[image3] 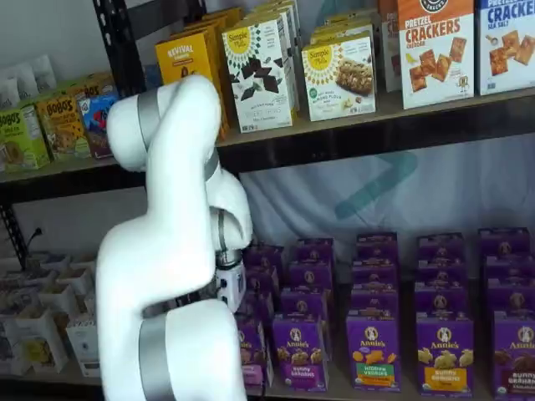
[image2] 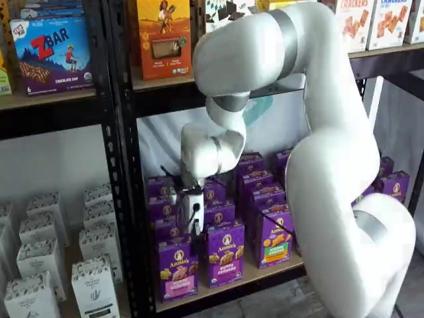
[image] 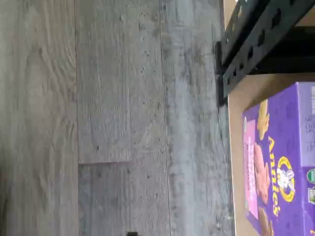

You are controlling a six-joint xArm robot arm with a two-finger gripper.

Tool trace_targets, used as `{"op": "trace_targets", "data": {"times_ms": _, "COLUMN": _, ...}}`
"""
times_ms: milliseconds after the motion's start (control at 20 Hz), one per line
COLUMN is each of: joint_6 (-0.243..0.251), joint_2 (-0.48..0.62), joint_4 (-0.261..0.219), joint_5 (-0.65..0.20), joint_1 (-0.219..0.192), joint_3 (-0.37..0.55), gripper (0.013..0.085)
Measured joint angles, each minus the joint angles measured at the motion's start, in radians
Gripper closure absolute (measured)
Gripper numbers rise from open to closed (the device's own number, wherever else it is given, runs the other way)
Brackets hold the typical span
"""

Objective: Pick up the purple box with a pink patch in the middle, on the bottom shelf, the first box from the left

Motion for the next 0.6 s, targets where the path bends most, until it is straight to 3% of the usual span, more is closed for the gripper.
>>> {"op": "trace_targets", "data": {"times_ms": 200, "joint_6": 0.044, "joint_2": 0.002, "joint_4": -0.042, "joint_5": -0.096, "joint_1": 0.01, "joint_3": 0.022, "gripper": 0.013}}
{"op": "trace_targets", "data": {"times_ms": 600, "joint_6": 0.044, "joint_2": 0.017, "joint_4": -0.029, "joint_5": -0.151, "joint_1": 0.022, "joint_3": 0.016, "gripper": 0.013}}
